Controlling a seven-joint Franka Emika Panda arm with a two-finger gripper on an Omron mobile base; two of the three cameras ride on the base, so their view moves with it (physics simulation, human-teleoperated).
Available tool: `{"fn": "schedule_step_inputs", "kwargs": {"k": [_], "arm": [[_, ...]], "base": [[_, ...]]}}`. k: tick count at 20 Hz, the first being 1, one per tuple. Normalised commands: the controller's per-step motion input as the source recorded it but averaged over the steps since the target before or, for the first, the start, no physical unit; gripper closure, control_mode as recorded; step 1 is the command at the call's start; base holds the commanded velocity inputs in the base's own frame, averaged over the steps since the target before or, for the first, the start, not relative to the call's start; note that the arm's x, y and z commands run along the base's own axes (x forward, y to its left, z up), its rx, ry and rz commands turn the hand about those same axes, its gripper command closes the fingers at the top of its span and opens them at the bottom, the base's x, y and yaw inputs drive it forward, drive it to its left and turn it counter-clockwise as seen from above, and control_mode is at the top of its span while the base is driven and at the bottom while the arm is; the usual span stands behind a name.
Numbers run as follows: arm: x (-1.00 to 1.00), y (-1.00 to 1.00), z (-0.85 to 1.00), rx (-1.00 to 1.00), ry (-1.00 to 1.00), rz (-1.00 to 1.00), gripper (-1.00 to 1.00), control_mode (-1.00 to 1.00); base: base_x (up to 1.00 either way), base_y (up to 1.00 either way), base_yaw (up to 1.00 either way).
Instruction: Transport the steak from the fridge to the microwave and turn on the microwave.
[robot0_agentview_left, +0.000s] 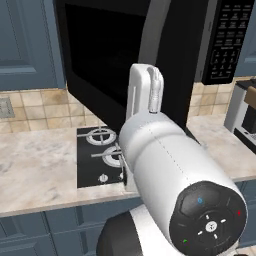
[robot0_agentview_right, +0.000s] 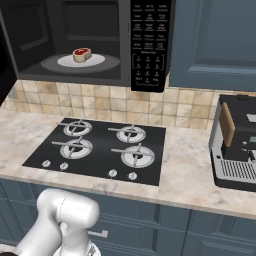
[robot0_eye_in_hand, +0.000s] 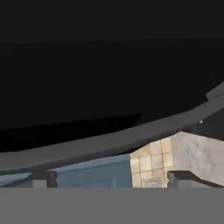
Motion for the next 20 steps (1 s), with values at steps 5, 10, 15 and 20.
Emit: {"fn": "schedule_step_inputs", "kwargs": {"k": [5,10,15,20], "arm": [[0.38,-0.5,0.0,0.0,0.12,-0.16,-1.0,-1.0],[0.41,-0.47,0.01,0.0,0.12,-0.16,-1.0,-1.0],[0.43,-0.45,0.0,0.0,0.14,-0.17,-1.0,-1.0],[0.43,-0.45,0.0,0.0,0.15,-0.18,-1.0,-1.0]], "base": [[0.0,0.0,0.0],[0.0,0.0,0.0],[0.0,0.0,0.0],[0.0,0.0,0.0]]}}
